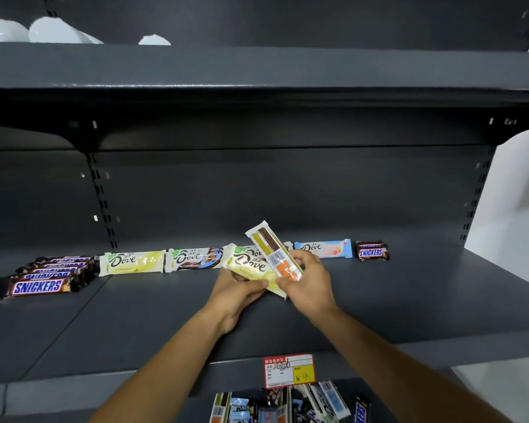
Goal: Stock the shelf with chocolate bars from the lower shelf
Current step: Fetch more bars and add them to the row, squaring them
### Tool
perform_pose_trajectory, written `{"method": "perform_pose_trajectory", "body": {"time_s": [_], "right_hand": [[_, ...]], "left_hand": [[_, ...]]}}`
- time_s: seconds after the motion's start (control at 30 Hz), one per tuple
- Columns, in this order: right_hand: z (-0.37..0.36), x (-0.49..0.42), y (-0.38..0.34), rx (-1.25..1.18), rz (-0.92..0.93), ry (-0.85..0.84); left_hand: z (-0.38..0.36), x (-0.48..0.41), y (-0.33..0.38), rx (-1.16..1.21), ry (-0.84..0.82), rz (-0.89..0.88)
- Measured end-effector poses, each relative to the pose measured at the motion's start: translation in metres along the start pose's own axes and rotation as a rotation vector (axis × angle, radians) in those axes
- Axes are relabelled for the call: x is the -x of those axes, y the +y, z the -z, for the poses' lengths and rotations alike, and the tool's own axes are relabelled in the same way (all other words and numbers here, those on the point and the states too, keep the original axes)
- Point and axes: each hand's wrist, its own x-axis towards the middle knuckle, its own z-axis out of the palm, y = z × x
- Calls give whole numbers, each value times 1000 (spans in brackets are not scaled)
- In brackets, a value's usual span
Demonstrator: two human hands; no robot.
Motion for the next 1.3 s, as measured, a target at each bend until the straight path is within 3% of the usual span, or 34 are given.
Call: {"method": "perform_pose_trajectory", "body": {"time_s": [0.1, 0.23, 0.5, 0.73, 0.97, 1.17, 1.3], "right_hand": [[-4, -3, 3, 21, -3, 4], [-13, -9, 7, 55, 14, -24], [-39, -16, 5, 46, 101, -61], [-68, -21, -5, 24, 163, -53], [-95, -30, -17, 18, 205, -48], [-121, -35, -22, 7, 214, -78], [-130, -36, -23, 16, 238, -96]], "left_hand": [[22, -9, -2, -397, 176, -193], [42, -12, 1, -1011, 109, -509], [60, -18, 9, -1626, 36, -774], [95, -27, 15, -1670, 97, -766], [159, -29, 40, -1610, 314, -505], [216, -45, 49, -1751, 447, -549], [230, -50, 52, -1691, 531, -430]]}}
